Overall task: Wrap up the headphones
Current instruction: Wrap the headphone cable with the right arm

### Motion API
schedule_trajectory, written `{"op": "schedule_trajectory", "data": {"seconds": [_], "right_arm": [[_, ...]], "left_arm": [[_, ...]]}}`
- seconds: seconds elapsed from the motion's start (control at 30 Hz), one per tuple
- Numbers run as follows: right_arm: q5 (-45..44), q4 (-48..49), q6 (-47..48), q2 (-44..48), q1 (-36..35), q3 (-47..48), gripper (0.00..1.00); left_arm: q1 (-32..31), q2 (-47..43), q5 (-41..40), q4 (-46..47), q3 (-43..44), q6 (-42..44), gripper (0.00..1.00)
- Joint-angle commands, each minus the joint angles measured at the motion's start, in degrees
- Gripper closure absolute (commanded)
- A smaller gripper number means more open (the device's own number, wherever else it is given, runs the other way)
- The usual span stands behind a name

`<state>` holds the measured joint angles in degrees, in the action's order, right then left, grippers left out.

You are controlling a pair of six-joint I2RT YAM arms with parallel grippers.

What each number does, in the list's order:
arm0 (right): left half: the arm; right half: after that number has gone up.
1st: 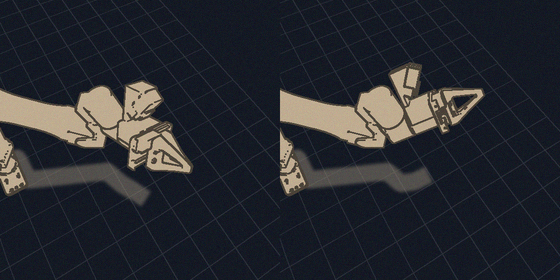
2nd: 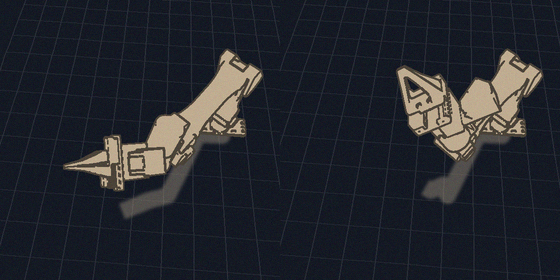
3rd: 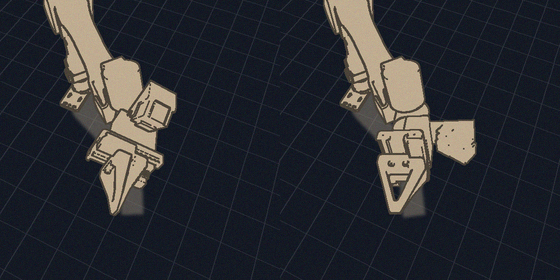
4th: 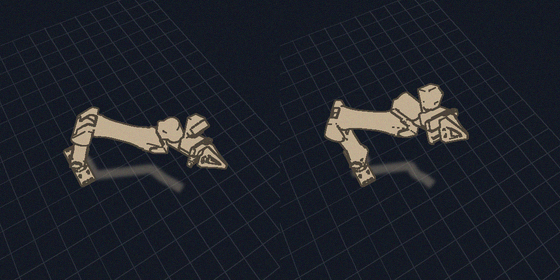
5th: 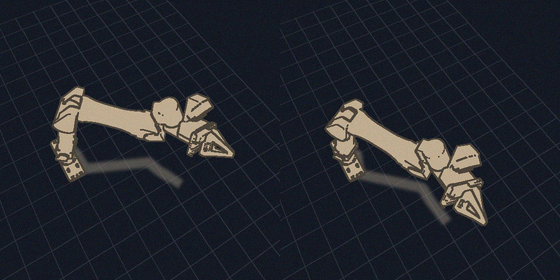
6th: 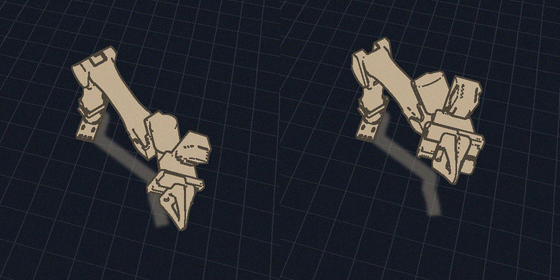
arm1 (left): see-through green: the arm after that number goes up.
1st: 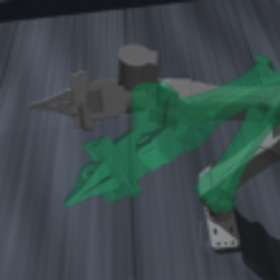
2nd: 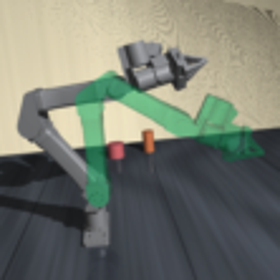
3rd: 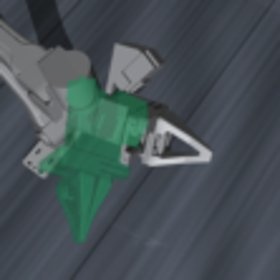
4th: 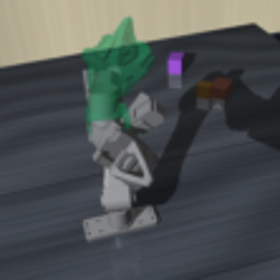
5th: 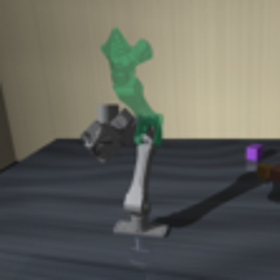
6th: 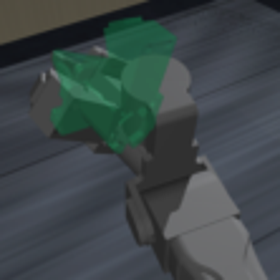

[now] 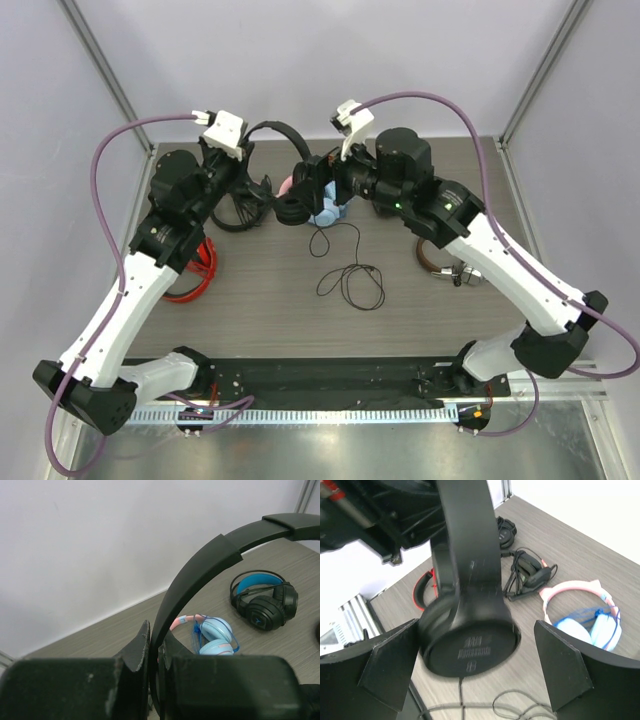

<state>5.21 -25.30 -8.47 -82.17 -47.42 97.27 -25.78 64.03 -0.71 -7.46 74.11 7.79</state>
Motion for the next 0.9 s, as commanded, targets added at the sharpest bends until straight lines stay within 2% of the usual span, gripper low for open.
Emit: {"op": "schedule_trajectory", "data": {"seconds": [0.0, 0.17, 0.3, 0.33, 0.43, 0.63, 0.73, 0.87], "right_arm": [[0.9, -3.3, 0.8, 6.2, -0.2, 1.4, 0.00], [3.2, -2.8, 1.2, 14.5, -0.2, -6.4, 0.00], [-1.9, 3.9, 7.3, 24.8, -0.2, -19.8, 0.00], [-4.9, 5.0, 8.2, 28.1, -0.2, -25.7, 0.00], [-10.1, 6.8, 15.3, 30.8, -0.2, -34.2, 0.00], [-7.5, 9.7, 22.7, 28.4, -0.2, -39.0, 0.07], [-7.7, 14.5, 26.5, 25.2, -0.3, -40.4, 0.11], [-6.2, 25.0, 30.5, 22.3, -0.5, -41.7, 0.09]], "left_arm": [[-0.1, 0.0, -2.3, 2.4, 3.4, -0.2, 1.00], [-0.1, 0.7, -4.4, 1.4, 4.6, -0.4, 1.00], [-0.1, 0.9, -4.9, 1.0, 5.3, -1.7, 1.00], [-0.1, 1.0, -4.9, -0.2, 6.6, -2.2, 1.00], [-0.1, 1.9, -4.1, -3.3, 9.6, -3.7, 1.00], [-0.1, 1.6, -3.9, -5.6, 11.5, -4.4, 1.00], [-0.1, 1.7, -3.5, -6.8, 12.1, -4.6, 1.00], [-0.1, 1.7, -3.1, -7.7, 12.6, -4.6, 1.00]]}}
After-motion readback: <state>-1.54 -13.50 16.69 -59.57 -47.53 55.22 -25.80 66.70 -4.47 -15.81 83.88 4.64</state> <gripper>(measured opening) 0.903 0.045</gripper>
